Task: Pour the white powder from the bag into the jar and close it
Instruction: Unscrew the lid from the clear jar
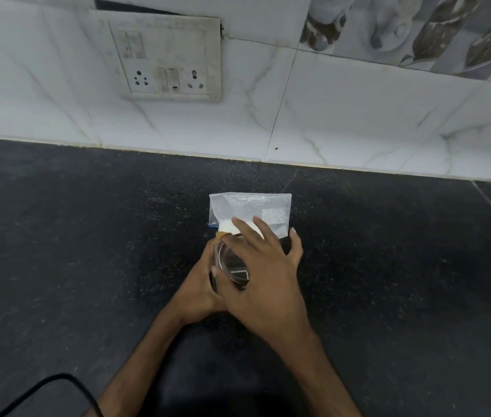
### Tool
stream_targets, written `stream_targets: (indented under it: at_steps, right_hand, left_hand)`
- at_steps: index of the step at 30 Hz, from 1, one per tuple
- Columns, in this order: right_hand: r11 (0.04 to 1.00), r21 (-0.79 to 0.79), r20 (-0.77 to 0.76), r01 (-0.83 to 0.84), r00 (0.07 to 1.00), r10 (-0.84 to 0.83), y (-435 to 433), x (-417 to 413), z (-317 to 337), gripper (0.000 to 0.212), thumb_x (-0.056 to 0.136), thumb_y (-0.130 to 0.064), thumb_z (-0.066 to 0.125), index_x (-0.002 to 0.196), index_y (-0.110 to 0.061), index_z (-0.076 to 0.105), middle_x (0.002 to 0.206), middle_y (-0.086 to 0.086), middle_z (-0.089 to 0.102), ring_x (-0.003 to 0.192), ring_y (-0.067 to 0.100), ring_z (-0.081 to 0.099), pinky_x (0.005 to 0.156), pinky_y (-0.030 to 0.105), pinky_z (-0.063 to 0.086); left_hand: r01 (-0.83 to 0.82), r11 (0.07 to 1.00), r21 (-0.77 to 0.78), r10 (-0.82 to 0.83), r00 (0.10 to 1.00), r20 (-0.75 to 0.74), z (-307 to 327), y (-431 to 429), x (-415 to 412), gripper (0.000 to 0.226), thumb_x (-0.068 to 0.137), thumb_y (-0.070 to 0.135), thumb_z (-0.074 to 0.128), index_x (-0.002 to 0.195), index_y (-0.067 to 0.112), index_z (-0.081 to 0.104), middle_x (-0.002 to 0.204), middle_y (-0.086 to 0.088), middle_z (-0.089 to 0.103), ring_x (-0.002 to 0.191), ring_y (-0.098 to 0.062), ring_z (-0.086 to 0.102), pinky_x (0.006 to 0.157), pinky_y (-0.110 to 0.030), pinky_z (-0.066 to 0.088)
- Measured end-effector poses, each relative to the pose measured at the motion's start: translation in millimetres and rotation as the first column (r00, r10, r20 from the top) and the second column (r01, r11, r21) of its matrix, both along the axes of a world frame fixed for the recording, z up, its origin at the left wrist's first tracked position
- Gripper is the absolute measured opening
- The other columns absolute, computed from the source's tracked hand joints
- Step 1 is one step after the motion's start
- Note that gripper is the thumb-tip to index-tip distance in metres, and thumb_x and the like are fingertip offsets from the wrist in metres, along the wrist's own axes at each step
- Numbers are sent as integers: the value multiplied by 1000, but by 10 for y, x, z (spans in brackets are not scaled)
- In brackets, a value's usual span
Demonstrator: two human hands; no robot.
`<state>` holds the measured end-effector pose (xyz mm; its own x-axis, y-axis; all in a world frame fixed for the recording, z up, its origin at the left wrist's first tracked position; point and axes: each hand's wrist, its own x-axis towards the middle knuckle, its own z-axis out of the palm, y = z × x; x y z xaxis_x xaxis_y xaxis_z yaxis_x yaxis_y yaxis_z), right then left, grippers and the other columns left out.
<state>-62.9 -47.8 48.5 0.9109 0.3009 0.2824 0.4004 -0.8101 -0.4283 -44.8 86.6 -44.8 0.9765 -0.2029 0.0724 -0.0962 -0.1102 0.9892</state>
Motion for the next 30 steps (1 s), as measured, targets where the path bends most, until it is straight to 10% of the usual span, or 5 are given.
stream_targets:
  at_steps: [10, 16, 21, 26, 30]
  right_hand:
    - [992, 21, -178, -123, 976, 124, -79, 33, -3, 52, 87, -41, 56, 139, -36, 52, 162, -20, 27, 152, -2, -1, 121, 47, -15]
    - [1000, -3, -81, 12, 997, -12, 17, -26, -189, 57, 90, -55, 47, 141, -30, 51, 159, -9, 38, 153, 15, 21, 119, 56, 20]
    - [980, -65, -230, -190, 958, 170, -128, 82, -1, 64, 86, -45, 61, 147, -40, 41, 165, -21, 18, 154, 4, -4, 120, 52, -16]
    - [998, -54, -68, -8, 998, 4, 35, 19, -194, 52, 92, -53, 47, 138, -31, 53, 157, -10, 41, 151, 16, 26, 118, 56, 21]
    - [986, -72, -194, -151, 972, 135, -87, 72, -43, 59, 86, -48, 57, 144, -42, 43, 164, -20, 21, 155, 6, 2, 121, 56, -6]
  left_hand:
    - [27, 1000, -1, -27, 999, -22, -18, 2, -30, 94, 67, 0, 87, 140, 23, 32, 134, 23, 55, 128, -3, 54, 100, -19, 47]
    - [15, 1000, -6, -15, 1000, -28, -43, -1, -19, 99, 67, -2, 86, 144, 22, 29, 138, 13, 55, 131, -14, 54, 103, -23, 46]
    - [34, 999, -8, -34, 999, -11, -32, 2, -42, 101, 62, -13, 84, 141, 19, 30, 134, 22, 58, 127, -5, 56, 99, -19, 48]
    - [24, 999, -27, -25, 1000, -19, 1, -7, -36, 96, 67, -3, 86, 142, 21, 32, 135, 10, 58, 128, -15, 56, 100, -23, 47]
    - [46, 999, -11, -46, 999, -16, 50, 4, -63, 101, 63, -11, 86, 139, 28, 32, 132, 22, 58, 127, -6, 56, 98, -18, 47]
